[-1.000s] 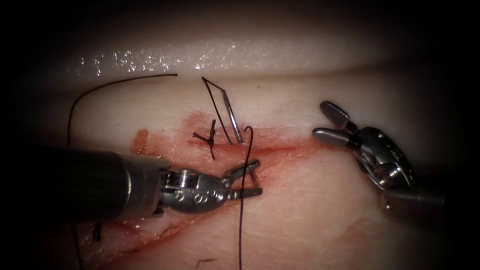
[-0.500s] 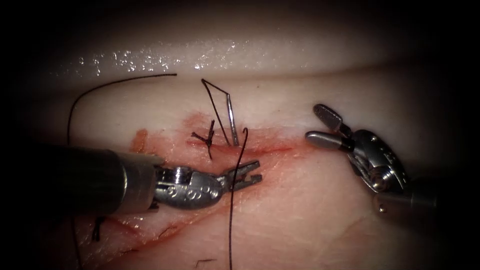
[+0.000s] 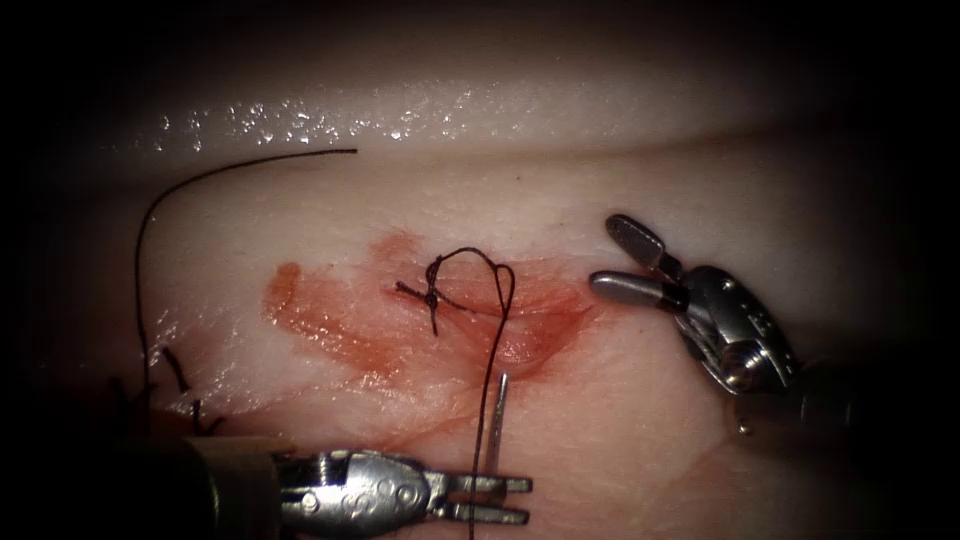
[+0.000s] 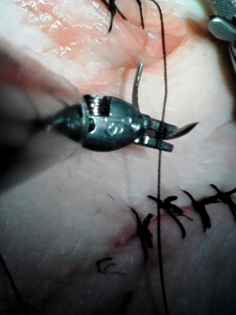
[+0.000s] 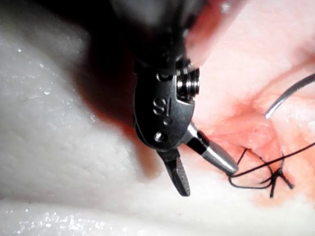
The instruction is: Wound Closure
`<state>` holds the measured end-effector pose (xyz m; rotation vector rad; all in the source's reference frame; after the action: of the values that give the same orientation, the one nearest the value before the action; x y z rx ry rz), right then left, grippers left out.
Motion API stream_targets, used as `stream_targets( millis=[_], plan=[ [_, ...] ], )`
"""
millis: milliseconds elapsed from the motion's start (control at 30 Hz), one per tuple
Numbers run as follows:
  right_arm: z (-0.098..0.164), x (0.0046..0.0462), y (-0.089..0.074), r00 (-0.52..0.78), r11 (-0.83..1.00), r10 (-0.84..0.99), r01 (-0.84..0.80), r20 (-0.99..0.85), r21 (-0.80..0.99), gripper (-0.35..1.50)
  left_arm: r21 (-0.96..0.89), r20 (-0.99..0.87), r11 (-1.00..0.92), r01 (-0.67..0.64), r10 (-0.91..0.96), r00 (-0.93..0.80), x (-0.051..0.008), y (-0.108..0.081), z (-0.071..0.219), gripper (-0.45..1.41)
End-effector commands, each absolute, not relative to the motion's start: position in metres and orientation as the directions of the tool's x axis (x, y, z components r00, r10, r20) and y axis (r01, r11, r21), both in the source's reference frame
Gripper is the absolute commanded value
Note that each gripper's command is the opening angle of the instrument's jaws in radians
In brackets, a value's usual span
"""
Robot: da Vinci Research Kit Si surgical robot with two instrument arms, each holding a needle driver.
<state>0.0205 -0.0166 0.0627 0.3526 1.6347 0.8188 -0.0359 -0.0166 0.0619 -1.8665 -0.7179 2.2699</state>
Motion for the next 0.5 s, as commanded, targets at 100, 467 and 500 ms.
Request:
stream_targets(
  millis=[100, 467, 500],
  plan=[
    [0.0632, 0.0220, -0.0170, -0.243, 0.705, 0.643, -0.183, -0.726, 0.685, 0.52, -0.517, -0.850, -0.827, 0.222, 0.464, -0.249, -0.0360, -0.0175, 0.0618, -0.45],
    [0.0629, 0.0226, -0.0176, -0.231, 0.704, 0.661, -0.138, -0.714, 0.697, 0.47, -0.686, -0.715, -0.693, 0.222, 0.586, -0.382, -0.0325, -0.0188, 0.0598, -0.45],
    [0.0628, 0.0227, -0.0177, -0.231, 0.704, 0.663, -0.130, -0.712, 0.698, 0.47, -0.695, -0.701, -0.691, 0.200, 0.588, -0.403, -0.0319, -0.0187, 0.0597, -0.45]
  ],
)
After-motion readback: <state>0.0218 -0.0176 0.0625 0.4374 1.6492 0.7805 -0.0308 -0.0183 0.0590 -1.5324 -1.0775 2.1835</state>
